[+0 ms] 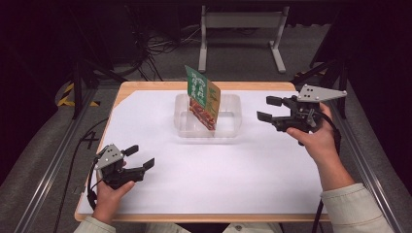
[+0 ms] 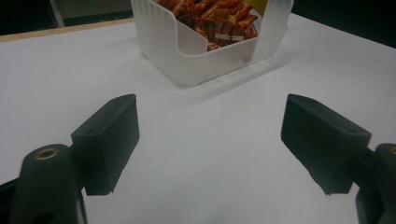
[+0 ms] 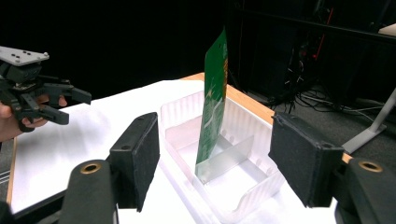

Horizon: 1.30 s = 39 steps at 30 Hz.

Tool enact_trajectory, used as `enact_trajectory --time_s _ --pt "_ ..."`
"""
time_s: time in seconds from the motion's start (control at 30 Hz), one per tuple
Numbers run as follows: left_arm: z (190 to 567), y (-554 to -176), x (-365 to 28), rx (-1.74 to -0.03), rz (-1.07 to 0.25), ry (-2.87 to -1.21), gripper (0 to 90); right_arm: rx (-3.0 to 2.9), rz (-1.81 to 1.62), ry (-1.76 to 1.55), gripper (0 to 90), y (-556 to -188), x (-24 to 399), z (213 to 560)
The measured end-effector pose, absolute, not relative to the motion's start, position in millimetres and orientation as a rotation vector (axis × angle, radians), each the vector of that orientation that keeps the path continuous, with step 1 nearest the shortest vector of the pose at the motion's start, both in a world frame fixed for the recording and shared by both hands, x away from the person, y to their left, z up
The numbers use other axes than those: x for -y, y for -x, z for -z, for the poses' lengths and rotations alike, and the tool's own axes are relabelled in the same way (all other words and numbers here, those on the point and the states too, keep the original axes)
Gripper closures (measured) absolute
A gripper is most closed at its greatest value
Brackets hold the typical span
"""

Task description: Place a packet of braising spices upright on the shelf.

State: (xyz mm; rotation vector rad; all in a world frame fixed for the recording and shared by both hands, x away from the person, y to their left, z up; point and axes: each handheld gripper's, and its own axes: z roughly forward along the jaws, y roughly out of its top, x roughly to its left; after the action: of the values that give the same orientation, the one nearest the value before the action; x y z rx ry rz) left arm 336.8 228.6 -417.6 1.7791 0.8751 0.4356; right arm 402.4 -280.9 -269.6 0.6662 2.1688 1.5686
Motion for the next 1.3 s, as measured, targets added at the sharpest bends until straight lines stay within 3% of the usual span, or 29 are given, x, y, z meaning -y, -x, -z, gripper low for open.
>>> enact_trajectory --time_s 0.53,1.3 --pt "415 -330 -229 -0.844 -0.418 -1.775 20.2 -2.150 -1.504 -0.573 31.4 -378 291 301" --pt "413 -324 -230 -0.815 -0.410 -1.773 20.1 -2.182 -1.532 -0.698 30.6 -356 295 364"
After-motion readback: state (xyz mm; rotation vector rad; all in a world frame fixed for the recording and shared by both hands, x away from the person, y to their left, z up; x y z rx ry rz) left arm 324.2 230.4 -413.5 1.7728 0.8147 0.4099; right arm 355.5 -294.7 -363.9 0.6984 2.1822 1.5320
